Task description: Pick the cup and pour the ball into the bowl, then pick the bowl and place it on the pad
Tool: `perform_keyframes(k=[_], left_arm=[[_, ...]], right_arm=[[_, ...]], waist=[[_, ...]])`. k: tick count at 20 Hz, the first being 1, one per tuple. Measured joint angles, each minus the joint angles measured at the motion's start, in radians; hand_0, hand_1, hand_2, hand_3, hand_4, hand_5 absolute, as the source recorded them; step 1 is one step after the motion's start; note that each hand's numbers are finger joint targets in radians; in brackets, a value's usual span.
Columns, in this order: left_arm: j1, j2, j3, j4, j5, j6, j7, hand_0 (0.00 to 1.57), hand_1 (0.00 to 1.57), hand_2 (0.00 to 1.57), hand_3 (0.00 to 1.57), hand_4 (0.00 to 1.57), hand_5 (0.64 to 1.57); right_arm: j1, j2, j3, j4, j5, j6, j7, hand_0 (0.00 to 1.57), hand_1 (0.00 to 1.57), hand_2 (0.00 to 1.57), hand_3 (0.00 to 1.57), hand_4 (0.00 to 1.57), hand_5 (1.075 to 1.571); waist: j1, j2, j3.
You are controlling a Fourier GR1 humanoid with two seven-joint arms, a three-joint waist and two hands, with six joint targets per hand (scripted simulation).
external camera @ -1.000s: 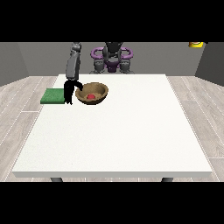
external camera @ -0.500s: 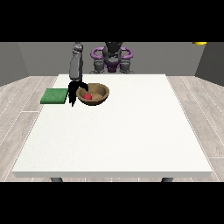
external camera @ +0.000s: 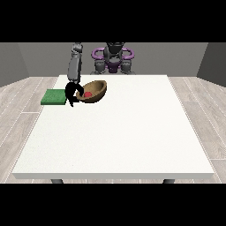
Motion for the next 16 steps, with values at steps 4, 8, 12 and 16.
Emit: perform_keyframes(k=[4, 8, 12, 16], left_arm=[[-0.002, 0.007, 0.01, 0.01, 0.013, -0.007, -0.002, 0.0, 0.0, 0.0, 0.0, 1.16, 1.527], [0.016, 0.011, 0.017, 0.054, 0.006, -0.011, -0.014, 0.0, 0.0, 0.0, 0.0, 1.19, 1.526], [0.066, 0.031, 0.036, 0.121, -0.005, -0.036, -0.044, 0.0, 0.0, 0.0, 0.0, 1.2, 1.539], [0.115, 0.07, 0.074, 0.206, -0.025, -0.056, -0.115, 0.0, 0.0, 0.0, 0.0, 1.2, 1.537]], right_arm=[[0.017, -0.003, 0.017, -0.03, 0.009, -0.046, 0.016, 1.57, 1.57, 1.57, 1.29, 0.99, 1.542], [0.006, -0.016, 0.062, -0.052, 0.039, -0.102, 0.129, 1.57, 1.57, 1.57, 1.18, 1.0, 1.545], [-0.012, -0.128, 0.104, -0.053, 0.094, -0.13, 0.333, 1.57, 1.57, 1.57, 1.03, 1.04, 1.558], [-0.05, -0.204, 0.151, -0.081, 0.134, -0.111, 0.495, 1.57, 1.57, 1.57, 0.83, 1.04, 1.559]], waist=[[0.01, 0.0, 0.0048], [-0.005, -0.025, 0.0206], [-0.048, -0.075, 0.0288], [-0.116, -0.095, 0.0332]])
